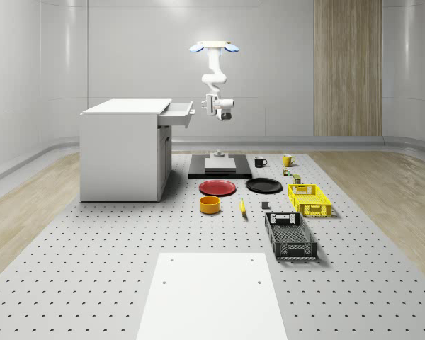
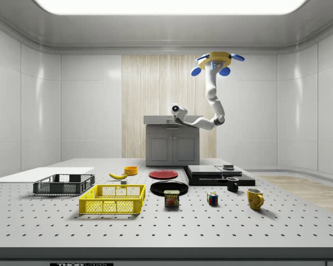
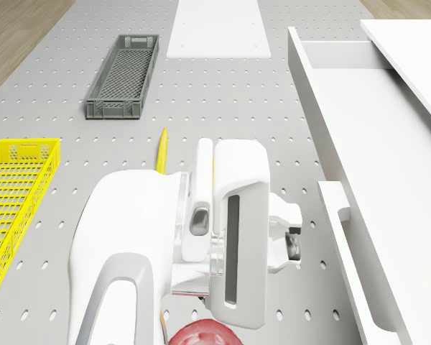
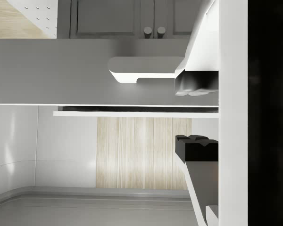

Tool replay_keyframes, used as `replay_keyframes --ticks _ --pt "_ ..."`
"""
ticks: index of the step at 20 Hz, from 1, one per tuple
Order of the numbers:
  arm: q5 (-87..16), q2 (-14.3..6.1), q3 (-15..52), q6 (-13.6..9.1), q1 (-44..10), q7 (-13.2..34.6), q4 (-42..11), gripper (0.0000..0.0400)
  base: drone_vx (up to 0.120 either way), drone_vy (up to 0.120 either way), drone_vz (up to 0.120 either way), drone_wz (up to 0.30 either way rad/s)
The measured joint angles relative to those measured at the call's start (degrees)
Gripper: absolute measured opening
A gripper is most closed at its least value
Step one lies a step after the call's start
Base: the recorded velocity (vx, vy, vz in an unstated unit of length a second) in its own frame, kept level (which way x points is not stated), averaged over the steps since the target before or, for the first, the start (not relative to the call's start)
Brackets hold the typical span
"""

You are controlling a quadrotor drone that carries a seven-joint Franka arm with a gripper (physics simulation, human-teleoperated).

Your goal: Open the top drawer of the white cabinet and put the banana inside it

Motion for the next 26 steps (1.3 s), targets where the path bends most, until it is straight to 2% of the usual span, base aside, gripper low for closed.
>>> replay_keyframes --ticks 4,6,15,16,18,19,20,21,23,26 --pt "-0.84 -2.35 -0.17 0.42 0.15 4.11 1.8 0.011 0.0 0.12 0.0 0.0" --pt "-1.13 -3.03 -0.42 0.53 0.43 5.57 2.61 0.0108 0.0 0.0 0.0 0.0" --pt "-2.06 -4.49 -1.91 1.24 2.34 8.58 4.41 0.0105 0.0 0.0 0.0 0.0" --pt "-0.23 -4.8 -2.8 0.73 2.89 8.57 3.83 0.0105 0.0 0.0 0.0 0.0" --pt "13.73 -4.48 -8.49 -3.23 8.35 3.23 -2.8 0.0106 0.0 0.0 0.0 0.0" --pt "20.93 -3.67 -11.26 -6.39 11.77 0.15 -5.99 0.0107 0.0 0.0 0.0 0.0" --pt "27.78 -2.5 -13.43 -10.26 14.95 -2.43 -8.71 0.013 0.0 0.0 0.0 0.0" --pt "34.12 -1.17 -15.28 -14.34 18.2 -4.44 -10.95 0.0191 0.0 0.0 0.0 0.0" --pt "45.28 1.44 -18.17 -22.17 24.62 -6.8 -14.12 0.0275 0.0 0.0 0.0 0.0" --pt "58.35 4.43 -21.06 -31.13 33.02 -7.4 -16.54 0.0342 0.0 0.12 0.0 0.0"
